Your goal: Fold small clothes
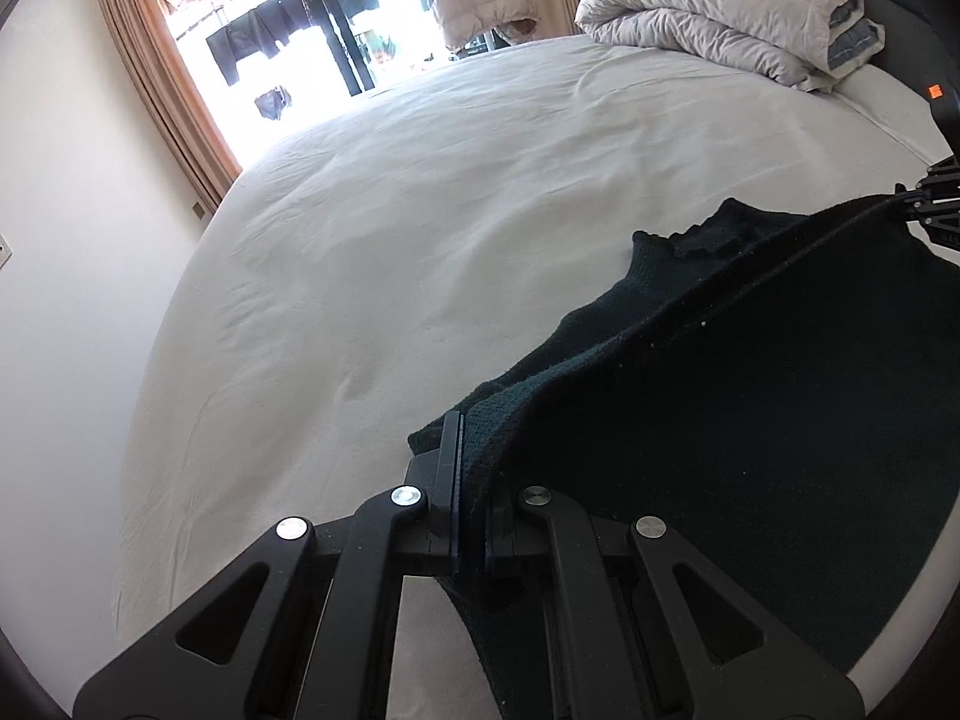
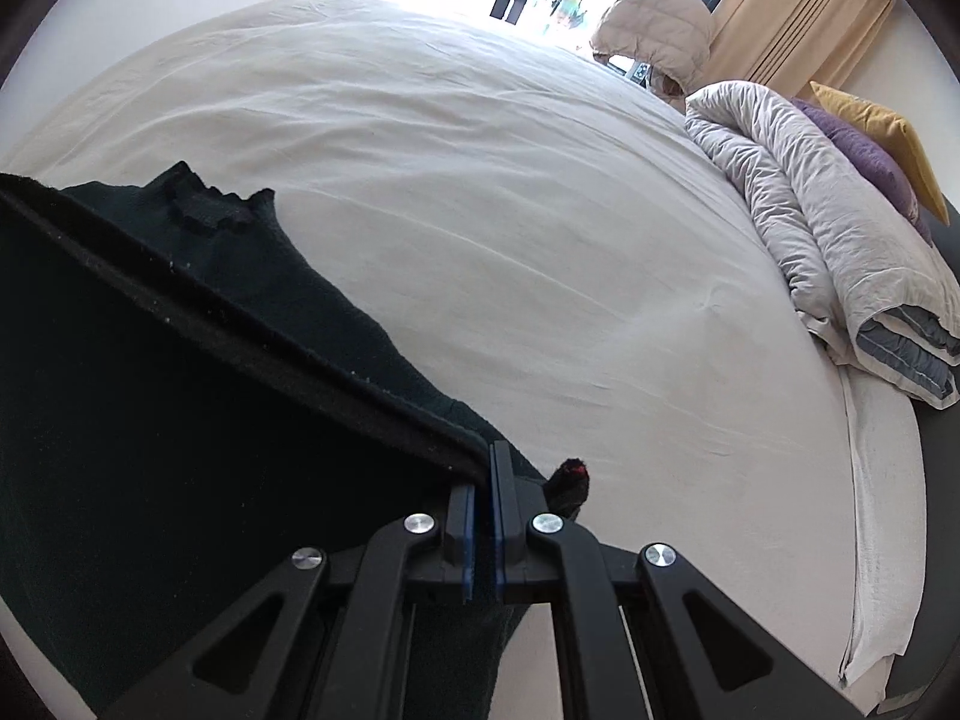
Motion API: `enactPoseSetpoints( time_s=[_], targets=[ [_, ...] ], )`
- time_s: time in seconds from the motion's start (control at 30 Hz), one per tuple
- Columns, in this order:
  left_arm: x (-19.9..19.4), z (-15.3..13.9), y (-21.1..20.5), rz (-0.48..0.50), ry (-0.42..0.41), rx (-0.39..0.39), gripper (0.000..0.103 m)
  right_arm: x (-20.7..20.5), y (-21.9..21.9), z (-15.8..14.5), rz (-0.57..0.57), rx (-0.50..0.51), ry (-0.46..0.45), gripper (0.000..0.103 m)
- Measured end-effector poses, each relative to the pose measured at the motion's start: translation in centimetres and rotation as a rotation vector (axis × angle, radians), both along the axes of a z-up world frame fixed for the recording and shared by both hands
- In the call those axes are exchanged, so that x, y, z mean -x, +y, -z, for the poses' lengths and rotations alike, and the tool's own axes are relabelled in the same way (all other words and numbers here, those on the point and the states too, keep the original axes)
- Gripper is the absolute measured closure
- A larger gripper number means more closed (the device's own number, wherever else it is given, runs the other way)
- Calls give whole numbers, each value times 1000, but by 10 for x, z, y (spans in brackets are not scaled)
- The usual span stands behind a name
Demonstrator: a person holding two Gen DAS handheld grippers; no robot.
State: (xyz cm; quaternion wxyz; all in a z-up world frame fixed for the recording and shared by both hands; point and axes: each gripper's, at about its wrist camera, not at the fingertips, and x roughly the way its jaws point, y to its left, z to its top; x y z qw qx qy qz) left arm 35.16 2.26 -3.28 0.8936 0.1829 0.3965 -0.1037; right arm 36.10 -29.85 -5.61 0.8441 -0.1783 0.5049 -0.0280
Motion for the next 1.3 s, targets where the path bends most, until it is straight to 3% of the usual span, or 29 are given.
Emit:
enactPoseSetpoints(
  time_s=[0.1, 0.17, 0.23, 0.27, 0.3, 0.33, 0.4, 0.43, 0.5, 0.6, 0.67, 0.73, 0.8, 0.87, 0.93, 0.97, 1.0, 1.03, 1.1, 1.2, 1.3],
  targets=[
    [-23, 22, -4, -9, 33, -18, 99, -14, -5, 14, 24, -23, 3, 98],
    [-33, 36, -5, -24, 59, -18, 94, -18, -7, 20, 50, -38, -19, 91],
    [-38, 46, -4, -32, 69, -4, 94, -18, -12, 23, 91, -24, -51, 67],
    [-37, 47, -1, -32, 63, 4, 92, -15, -15, 22, 107, -31, -73, 61],
    [-36, 47, 1, -30, 60, 14, 91, -12, -20, 20, 125, -44, -89, 49],
    [-36, 45, 3, -32, 54, 15, 84, -9, -27, 18, 155, -48, -98, 29],
    [-33, 38, 12, -65, 19, -6, 49, 2, -41, 10, 215, -70, -139, 17],
    [-32, 32, 19, -103, -21, -23, 20, 9, -47, 6, 251, -74, -151, 17],
    [-30, 19, 36, -162, -76, -28, 14, 22, -59, -2, 323, -92, -186, 17],
    [-28, 1, 59, -249, -89, 23, 14, 44, -58, -21, 357, -245, -248, 24],
    [-18, -10, 57, -227, -105, 74, 14, 54, -40, -31, 311, -343, -263, 29],
    [-7, -14, 39, -207, -125, 60, 14, 61, -18, -34, 243, -486, -276, 35],
    [3, -7, 17, -184, -91, 76, 14, 60, 5, -25, 165, -659, -228, 38],
    [13, 10, -12, -140, -60, 34, 14, 59, 23, -11, 122, -747, -191, 41],
    [18, 36, -38, -136, -26, -66, 14, 57, 30, 9, 133, -787, -151, 41],
    [19, 53, -40, -136, 44, -68, 14, 57, 26, 20, 168, -796, -136, 42],
    [15, 67, -38, -151, 101, -40, 14, 58, 19, 29, 203, -814, -133, 55],
    [16, 69, -32, -169, 92, 6, 13, 59, 6, 34, 228, -844, -143, 79],
    [11, 71, -21, -193, 124, 73, 12, 62, -23, 44, 302, -895, -148, 103],
    [6, 74, -17, -198, 145, 105, 10, 70, -61, 44, 411, -898, -207, 103],
    [8, 74, -18, -205, 135, 112, 8, 81, -75, 27, 506, -796, -267, 102]
  ],
)
